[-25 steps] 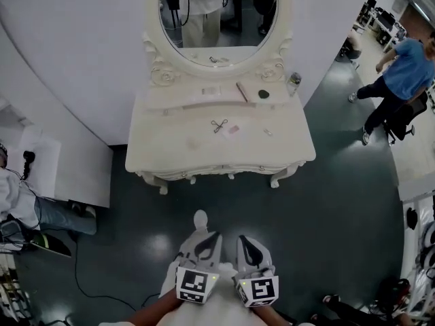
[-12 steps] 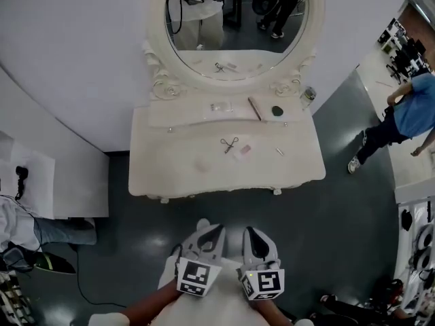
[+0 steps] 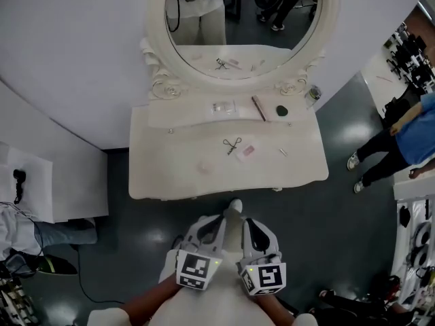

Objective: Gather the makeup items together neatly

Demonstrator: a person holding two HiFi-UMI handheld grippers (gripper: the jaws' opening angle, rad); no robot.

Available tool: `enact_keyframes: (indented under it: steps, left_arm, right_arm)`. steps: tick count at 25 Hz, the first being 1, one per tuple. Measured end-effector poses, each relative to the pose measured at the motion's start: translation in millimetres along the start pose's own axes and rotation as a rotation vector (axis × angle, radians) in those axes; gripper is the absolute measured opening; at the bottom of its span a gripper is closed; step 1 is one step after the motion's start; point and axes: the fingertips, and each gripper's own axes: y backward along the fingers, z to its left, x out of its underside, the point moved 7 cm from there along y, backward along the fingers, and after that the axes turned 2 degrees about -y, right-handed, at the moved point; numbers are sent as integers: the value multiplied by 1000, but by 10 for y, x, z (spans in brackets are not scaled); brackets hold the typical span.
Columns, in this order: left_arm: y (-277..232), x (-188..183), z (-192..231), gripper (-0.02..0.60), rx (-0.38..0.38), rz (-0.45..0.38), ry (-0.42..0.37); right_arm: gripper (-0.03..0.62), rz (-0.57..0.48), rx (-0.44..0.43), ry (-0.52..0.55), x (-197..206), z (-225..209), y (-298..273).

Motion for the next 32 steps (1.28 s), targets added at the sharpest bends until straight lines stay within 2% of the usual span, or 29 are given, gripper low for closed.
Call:
enact_keyframes:
  steps: [8, 21, 32]
  left_arm:
    - [-322, -156, 80, 2, -39, 10, -1]
    - [-926, -357, 2, 2, -61, 39, 0]
    - [-1553, -396, -117, 2, -73, 101, -9]
  right_arm:
    - [0, 17, -14, -8, -109, -333, -281]
    - [2, 81, -67, 26, -255, -958, -579]
    - [0, 126, -114, 67, -311, -1568, -900]
